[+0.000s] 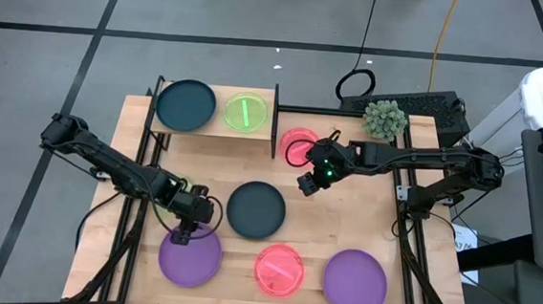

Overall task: Place and stack plates onto a shelf
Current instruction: Stack the left purple plate on the dark blue plate

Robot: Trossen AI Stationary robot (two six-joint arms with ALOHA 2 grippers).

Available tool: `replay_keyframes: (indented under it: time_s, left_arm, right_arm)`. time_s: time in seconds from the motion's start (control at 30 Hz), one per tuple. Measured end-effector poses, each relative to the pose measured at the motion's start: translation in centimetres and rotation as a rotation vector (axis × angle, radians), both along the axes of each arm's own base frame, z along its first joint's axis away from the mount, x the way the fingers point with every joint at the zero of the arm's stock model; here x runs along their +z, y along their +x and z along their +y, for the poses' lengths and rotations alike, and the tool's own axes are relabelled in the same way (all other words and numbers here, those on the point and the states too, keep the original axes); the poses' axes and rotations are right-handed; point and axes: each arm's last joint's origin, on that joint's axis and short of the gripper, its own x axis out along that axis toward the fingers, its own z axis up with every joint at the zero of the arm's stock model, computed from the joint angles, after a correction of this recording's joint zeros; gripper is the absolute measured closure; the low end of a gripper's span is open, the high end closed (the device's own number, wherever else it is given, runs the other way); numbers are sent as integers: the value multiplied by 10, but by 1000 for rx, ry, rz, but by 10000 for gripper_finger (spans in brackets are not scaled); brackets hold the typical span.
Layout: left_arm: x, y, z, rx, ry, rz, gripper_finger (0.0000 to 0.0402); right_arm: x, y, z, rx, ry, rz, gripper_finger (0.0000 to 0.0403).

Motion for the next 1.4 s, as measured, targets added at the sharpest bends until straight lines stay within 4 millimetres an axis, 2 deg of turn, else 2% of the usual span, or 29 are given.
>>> replay_keyframes:
  time_s: [0.2,0.4,0.8,1.03,1.4]
  left_arm:
    - [-10,-2,1,-18,38,24,249]
    - [-20,-2,2,-6,48,8,248]
    - [-48,-17,8,14,58,52,250]
    - [-56,-20,9,19,52,45,301]
    - [-53,-17,7,86,-8,32,383]
  right_arm:
    - [0,0,-1,-14,-18,2,360]
    - [0,0,-1,-14,-18,3,360]
    - [0,0,-1,-14,-18,3,360]
    - [0,0,-1,-22,-33,4,360]
    - [0,0,-3,-59,-59,9,360]
